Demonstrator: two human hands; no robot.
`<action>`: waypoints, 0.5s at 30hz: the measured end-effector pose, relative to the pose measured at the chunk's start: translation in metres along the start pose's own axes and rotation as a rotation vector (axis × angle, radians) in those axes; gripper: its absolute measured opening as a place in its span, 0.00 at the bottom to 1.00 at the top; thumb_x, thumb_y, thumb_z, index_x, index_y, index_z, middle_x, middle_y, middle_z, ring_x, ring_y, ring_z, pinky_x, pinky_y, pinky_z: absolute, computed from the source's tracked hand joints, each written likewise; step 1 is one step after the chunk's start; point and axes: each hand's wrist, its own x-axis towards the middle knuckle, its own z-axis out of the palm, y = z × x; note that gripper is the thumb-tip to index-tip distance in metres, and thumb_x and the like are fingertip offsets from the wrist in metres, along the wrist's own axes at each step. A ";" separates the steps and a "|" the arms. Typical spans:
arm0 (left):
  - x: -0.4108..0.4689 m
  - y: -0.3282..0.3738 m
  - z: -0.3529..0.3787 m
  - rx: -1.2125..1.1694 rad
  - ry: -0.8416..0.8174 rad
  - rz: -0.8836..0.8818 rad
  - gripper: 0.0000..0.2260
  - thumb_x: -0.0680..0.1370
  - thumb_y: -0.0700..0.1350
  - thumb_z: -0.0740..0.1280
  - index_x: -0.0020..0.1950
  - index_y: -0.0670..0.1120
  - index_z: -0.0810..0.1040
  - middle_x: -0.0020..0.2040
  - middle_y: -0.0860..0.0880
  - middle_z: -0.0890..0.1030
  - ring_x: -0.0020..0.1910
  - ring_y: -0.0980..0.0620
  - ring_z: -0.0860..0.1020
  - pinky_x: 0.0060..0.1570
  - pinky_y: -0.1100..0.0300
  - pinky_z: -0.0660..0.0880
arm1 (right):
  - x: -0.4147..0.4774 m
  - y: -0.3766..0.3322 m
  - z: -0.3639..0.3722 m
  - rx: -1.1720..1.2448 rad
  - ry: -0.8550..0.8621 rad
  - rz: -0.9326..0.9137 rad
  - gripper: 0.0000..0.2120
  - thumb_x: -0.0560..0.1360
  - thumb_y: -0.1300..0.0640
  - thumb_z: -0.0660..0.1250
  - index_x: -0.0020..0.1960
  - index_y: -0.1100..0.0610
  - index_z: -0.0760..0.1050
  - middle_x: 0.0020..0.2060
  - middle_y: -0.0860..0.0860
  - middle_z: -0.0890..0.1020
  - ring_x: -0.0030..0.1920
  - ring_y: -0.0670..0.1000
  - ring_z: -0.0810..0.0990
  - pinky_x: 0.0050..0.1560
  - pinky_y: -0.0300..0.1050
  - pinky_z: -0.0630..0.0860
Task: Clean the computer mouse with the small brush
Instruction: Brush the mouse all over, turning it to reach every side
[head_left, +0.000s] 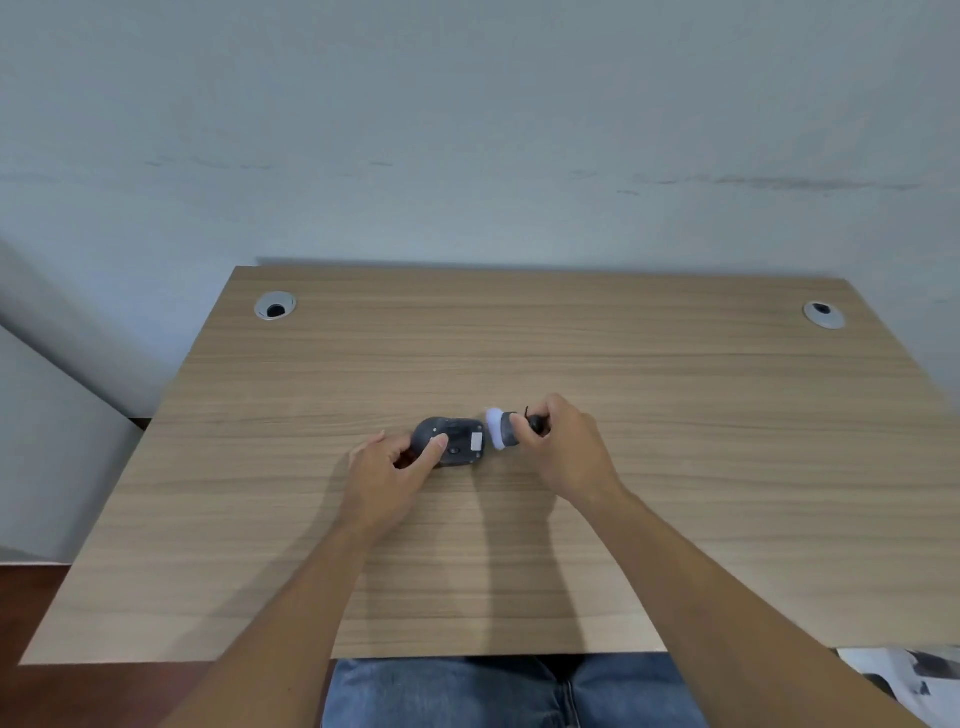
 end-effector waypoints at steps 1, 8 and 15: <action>0.001 -0.001 0.000 -0.014 -0.003 -0.002 0.24 0.83 0.59 0.71 0.36 0.43 0.78 0.32 0.51 0.71 0.33 0.54 0.71 0.53 0.54 0.69 | 0.000 0.001 -0.003 0.009 0.014 0.001 0.11 0.81 0.47 0.70 0.46 0.54 0.76 0.39 0.47 0.82 0.40 0.50 0.79 0.37 0.40 0.71; 0.005 -0.006 -0.003 -0.133 -0.016 -0.045 0.22 0.78 0.66 0.69 0.39 0.49 0.85 0.32 0.54 0.77 0.39 0.52 0.76 0.43 0.53 0.71 | -0.010 -0.028 0.010 0.080 -0.115 -0.142 0.12 0.81 0.47 0.72 0.48 0.56 0.80 0.40 0.47 0.87 0.41 0.46 0.82 0.41 0.36 0.73; 0.002 0.000 -0.007 -0.202 -0.035 -0.125 0.20 0.80 0.66 0.71 0.40 0.52 0.87 0.34 0.54 0.79 0.36 0.54 0.76 0.44 0.55 0.73 | -0.003 -0.008 0.006 0.045 0.002 -0.003 0.12 0.80 0.48 0.70 0.46 0.57 0.77 0.38 0.48 0.82 0.39 0.51 0.79 0.36 0.40 0.71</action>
